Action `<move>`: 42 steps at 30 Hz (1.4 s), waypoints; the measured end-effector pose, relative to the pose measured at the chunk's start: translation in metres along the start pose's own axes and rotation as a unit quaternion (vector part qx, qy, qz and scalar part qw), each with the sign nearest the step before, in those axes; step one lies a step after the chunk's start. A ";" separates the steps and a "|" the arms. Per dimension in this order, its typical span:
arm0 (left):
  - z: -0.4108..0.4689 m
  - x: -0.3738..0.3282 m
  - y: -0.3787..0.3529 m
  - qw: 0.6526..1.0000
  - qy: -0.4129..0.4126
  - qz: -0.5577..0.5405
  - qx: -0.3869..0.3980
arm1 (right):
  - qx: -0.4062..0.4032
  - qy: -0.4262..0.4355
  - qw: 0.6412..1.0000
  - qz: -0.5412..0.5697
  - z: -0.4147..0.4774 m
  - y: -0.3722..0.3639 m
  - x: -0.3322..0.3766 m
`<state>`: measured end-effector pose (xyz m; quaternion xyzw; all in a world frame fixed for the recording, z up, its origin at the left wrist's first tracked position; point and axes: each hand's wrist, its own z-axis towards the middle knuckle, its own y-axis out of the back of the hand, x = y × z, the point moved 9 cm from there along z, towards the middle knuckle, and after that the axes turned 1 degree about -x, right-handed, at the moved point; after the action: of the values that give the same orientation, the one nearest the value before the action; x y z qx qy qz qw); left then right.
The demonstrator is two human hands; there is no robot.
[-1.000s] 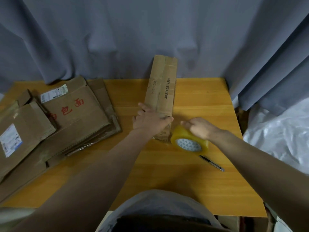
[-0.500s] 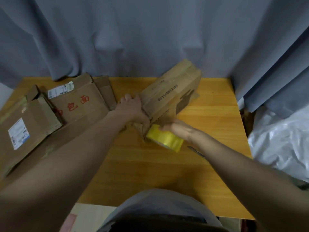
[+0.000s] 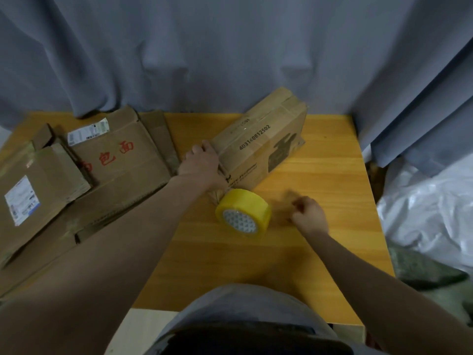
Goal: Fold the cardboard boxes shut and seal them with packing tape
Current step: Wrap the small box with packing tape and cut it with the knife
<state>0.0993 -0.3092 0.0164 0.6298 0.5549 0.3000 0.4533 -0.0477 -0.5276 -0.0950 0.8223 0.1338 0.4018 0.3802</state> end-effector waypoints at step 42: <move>-0.005 -0.032 0.001 0.979 -0.193 0.072 -0.008 | 0.136 0.089 0.949 0.270 -0.025 0.029 0.158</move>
<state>0.0888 -0.3389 0.0236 0.7103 0.4076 0.2094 0.5344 0.0321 -0.4512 0.0248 0.8325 -0.0065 0.5388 0.1289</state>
